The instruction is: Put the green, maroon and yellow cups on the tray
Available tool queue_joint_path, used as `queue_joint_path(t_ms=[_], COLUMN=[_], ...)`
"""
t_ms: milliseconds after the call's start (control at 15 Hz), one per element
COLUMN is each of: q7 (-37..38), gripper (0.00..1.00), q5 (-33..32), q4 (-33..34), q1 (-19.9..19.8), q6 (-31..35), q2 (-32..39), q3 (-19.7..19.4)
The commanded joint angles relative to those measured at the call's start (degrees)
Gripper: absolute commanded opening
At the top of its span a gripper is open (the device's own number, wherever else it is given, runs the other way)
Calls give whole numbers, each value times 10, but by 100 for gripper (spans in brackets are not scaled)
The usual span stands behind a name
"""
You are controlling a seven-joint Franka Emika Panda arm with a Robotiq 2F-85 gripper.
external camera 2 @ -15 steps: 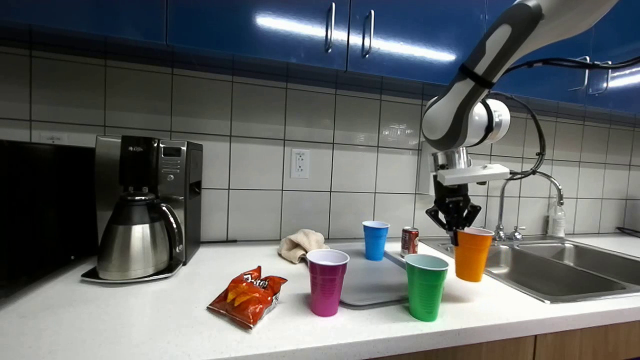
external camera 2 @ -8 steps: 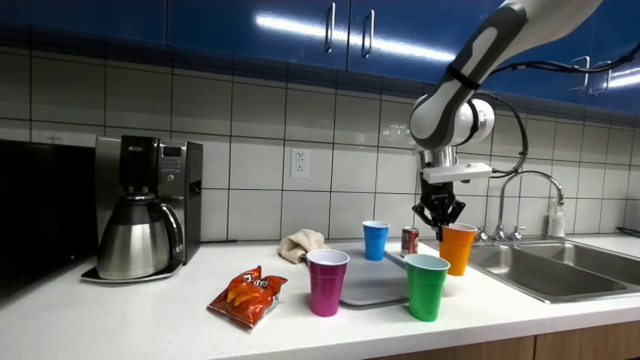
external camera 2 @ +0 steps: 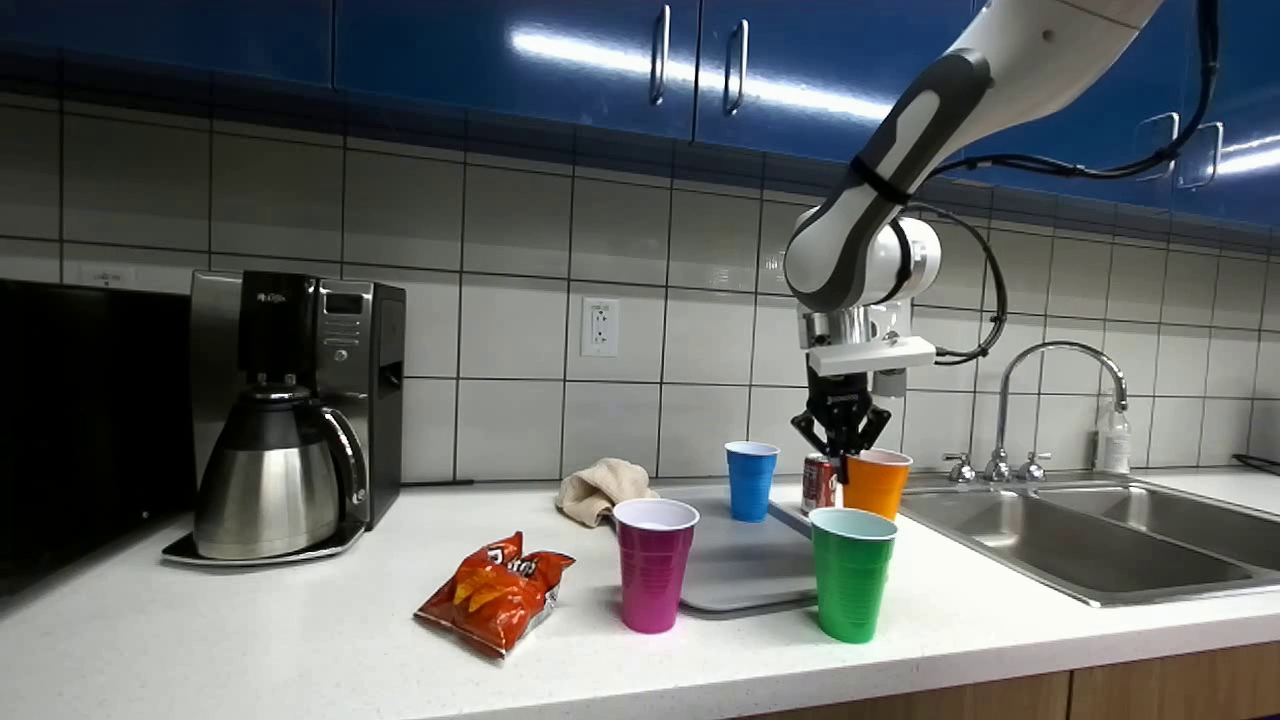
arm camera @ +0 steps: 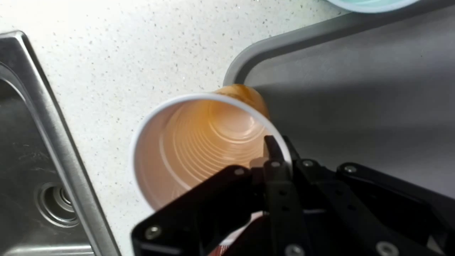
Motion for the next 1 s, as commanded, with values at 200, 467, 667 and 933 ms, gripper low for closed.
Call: queue_joint_path(t_ms=[200,467,667,933], q7=[26,32,28,26], gripper=[1,1,1,1], q5=[-8,-6,2,4], q4=[64,88,94,95], q1=[26,36,37,38], q6=[-6,-4,5,11], q2=[63,86,97,105], q3=[-3,-7,-7,-8])
